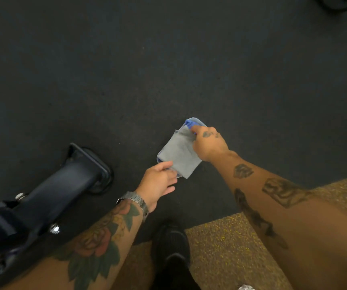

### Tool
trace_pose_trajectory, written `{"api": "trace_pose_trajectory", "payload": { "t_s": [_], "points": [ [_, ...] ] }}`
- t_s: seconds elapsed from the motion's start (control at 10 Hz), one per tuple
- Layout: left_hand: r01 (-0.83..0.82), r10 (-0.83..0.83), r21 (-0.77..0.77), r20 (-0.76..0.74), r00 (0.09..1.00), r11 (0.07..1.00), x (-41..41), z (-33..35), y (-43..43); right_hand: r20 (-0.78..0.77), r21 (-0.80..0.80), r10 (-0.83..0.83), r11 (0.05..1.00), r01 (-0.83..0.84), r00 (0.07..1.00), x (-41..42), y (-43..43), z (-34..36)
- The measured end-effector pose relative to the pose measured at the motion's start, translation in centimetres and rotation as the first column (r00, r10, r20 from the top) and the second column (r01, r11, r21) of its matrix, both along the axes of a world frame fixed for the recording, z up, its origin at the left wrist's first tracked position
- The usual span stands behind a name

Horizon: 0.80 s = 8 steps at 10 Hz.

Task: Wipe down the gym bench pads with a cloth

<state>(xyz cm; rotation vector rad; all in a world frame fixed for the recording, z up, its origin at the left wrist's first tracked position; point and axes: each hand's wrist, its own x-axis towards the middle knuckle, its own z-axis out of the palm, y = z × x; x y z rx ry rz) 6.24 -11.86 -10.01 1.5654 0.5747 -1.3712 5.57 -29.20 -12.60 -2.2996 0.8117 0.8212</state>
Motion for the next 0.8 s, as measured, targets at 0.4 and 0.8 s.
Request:
{"api": "trace_pose_trajectory", "payload": {
  "t_s": [0.4,0.8],
  "points": [
    [0.796,-0.873,0.520,0.488,0.021,0.309,-0.2,-3.3,-0.4,0.027,-0.124,0.427,0.899,-0.421,0.904,-5.9,4.7,-1.5],
    [0.813,-0.940,0.543,0.341,0.016,0.211,0.1,-4.8,-0.4,-0.062,0.043,0.423,0.906,-0.421,0.904,-2.7,3.8,-3.0]
  ]
}}
